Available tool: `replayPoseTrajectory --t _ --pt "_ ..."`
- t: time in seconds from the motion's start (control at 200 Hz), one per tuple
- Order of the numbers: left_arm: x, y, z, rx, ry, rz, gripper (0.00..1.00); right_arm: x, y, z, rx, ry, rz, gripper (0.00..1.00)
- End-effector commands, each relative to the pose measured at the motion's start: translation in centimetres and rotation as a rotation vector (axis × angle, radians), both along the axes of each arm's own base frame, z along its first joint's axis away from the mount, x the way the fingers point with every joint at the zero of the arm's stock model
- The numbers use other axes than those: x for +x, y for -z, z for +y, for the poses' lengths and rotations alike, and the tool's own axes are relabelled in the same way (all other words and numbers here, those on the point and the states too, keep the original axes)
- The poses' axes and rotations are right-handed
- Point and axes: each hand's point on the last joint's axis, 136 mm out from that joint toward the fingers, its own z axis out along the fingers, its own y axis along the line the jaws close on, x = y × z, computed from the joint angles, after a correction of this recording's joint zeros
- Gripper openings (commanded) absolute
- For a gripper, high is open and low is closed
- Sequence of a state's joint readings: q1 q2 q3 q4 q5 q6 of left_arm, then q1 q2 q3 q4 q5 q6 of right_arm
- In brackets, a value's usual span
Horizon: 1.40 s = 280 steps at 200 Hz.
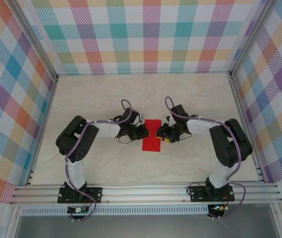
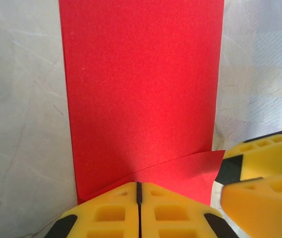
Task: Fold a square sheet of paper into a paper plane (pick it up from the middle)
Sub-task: Turn over the paper at the center of the table.
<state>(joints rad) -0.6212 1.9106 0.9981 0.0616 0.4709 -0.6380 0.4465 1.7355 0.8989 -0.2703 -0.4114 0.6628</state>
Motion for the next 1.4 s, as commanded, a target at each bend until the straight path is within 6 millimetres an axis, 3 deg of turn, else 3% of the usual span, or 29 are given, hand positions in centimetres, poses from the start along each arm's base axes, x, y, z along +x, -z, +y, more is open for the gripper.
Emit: replayPoseTrajectory --t 0.0,0.295,0.695,0.92,1.02,1.18,1.395 --pt "-0.1 0.9 0.2 0.032 0.005 0.017 0.07 0.9 0.0 0.6 0.030 0.010 0.000 0.43" --pt "-0.1 0.9 0.2 0.035 0.007 0.016 0.07 0.5 -0.2 1.6 0.110 -0.004 0.009 0.36" --pt "0.2 -0.1 0.0 0.016 -0.003 -0.003 0.09 0.1 0.1 1.4 0.124 -0.016 -0.003 0.39" --pt "0.7 -2.2 -0.2 -0.019 -0.023 -0.046 0.14 -0.5 0.3 1.5 0.187 -0.021 -0.013 0.37" --pt "1.1 -4.2 0.2 -0.043 -0.053 -0.096 0.22 -0.3 -0.2 1.6 0.205 -0.026 -0.038 0.34" --pt "0.9 -6.8 1.5 -0.034 -0.082 -0.160 0.31 -0.1 -0.8 1.9 0.229 -0.046 -0.056 0.32" --pt "0.4 -7.9 3.7 0.016 -0.129 -0.197 0.34 0.1 -1.1 2.1 0.240 -0.042 -0.058 0.24"
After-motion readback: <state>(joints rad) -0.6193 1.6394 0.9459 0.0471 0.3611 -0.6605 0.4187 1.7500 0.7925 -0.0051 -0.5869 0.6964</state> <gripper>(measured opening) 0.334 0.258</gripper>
